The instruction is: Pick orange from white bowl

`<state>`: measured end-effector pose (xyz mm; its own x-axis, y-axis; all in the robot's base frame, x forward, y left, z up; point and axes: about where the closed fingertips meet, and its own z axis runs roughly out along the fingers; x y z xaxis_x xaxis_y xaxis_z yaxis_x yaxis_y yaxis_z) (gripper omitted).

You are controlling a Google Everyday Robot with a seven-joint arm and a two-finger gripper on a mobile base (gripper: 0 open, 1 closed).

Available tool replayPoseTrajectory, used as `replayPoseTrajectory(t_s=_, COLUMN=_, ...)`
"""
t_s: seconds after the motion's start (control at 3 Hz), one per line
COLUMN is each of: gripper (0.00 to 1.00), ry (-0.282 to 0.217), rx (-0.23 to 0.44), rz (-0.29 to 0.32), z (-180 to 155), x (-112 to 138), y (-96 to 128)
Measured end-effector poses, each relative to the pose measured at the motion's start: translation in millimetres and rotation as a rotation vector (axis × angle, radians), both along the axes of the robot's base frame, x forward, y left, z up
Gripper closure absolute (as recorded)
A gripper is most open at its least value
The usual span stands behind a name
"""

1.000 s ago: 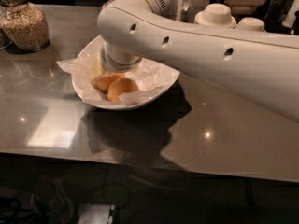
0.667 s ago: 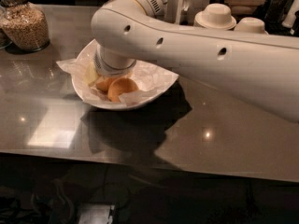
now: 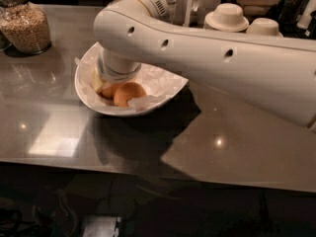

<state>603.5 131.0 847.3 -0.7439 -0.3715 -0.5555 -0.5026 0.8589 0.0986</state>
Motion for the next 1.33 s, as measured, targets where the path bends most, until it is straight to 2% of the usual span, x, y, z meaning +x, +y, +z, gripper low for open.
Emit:
replayPoseTrajectory(t_s=0.33, gripper=0.92, ry=0.003, rx=0.004, rz=0.006, z=-0.8, x=1.5, y=2.0)
replayPoseTrajectory(t_s=0.67, gripper=1.00, ry=-0.002, rx=0.103, rz=-0.001, z=6.9, x=6.6, y=5.0)
replayPoseTrajectory(t_s=1.0, gripper=1.00, ry=-0.066, rx=0.277, rz=-0.025, z=45.8, x=8.0, y=-15.2)
replayPoseTrajectory(t_s=1.33, gripper=1.00, ry=-0.159, rx=0.438, rz=-0.030, z=93.6, x=5.3, y=-41.2)
